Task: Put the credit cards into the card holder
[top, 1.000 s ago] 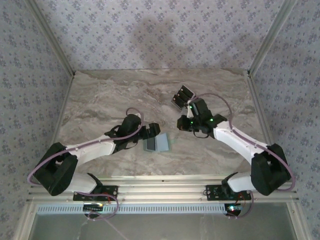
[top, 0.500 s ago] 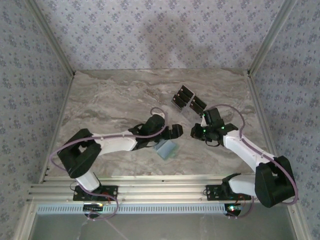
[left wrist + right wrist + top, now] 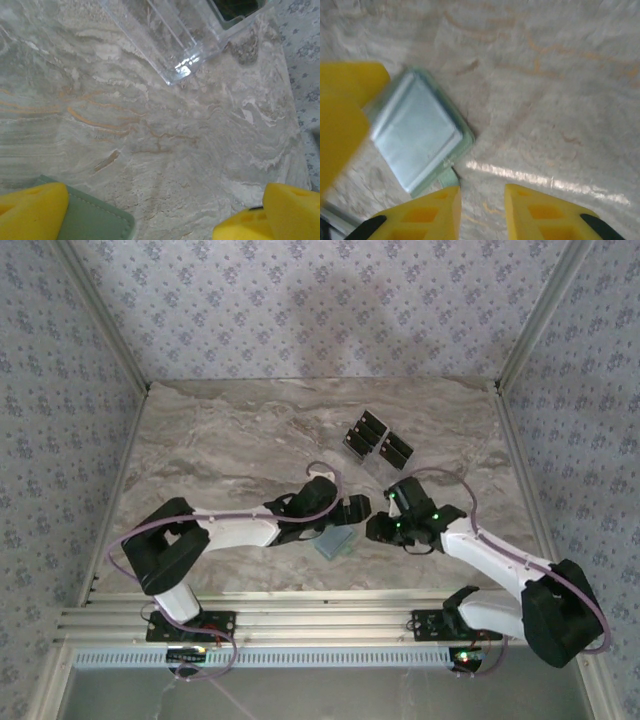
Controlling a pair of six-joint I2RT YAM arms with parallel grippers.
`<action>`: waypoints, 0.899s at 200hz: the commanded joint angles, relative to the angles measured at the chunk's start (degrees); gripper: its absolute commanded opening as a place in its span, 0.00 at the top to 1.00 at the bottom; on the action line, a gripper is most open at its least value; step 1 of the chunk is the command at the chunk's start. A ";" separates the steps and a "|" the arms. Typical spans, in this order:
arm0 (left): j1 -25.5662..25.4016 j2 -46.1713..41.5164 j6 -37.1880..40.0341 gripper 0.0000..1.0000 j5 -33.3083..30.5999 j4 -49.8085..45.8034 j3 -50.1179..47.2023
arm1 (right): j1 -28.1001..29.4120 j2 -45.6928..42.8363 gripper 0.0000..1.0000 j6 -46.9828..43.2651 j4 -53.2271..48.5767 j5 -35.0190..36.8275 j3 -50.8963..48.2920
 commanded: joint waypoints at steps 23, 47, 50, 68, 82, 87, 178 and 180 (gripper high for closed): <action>-0.11 -3.58 0.64 0.00 -1.82 -0.64 -1.24 | 8.69 -1.06 0.53 7.44 1.39 4.63 -1.65; -0.07 -4.81 0.54 0.00 -2.21 -0.60 -2.51 | 11.91 0.73 0.49 9.45 3.05 6.75 -1.63; -0.09 -4.95 0.53 0.00 -2.25 -0.60 -2.69 | 12.15 1.14 0.49 9.64 3.27 6.95 -1.58; -0.11 -5.94 0.37 0.00 -2.67 -0.89 -3.59 | 12.77 3.76 0.49 10.50 4.62 8.11 -1.44; -0.09 -6.87 0.12 0.00 -2.95 -1.04 -4.47 | 12.93 5.85 0.52 10.86 6.18 8.41 -1.37; -0.10 -7.23 -0.03 0.00 -3.06 -1.04 -4.82 | 12.93 6.57 0.54 10.84 6.69 8.34 -1.37; -0.79 -12.91 -2.70 0.00 -4.42 -0.37 -9.55 | 8.10 9.83 1.00 5.45 6.04 8.66 4.05; -0.81 -12.88 -2.71 0.00 -4.38 -0.31 -9.57 | 7.84 9.88 1.00 5.36 5.96 8.61 4.20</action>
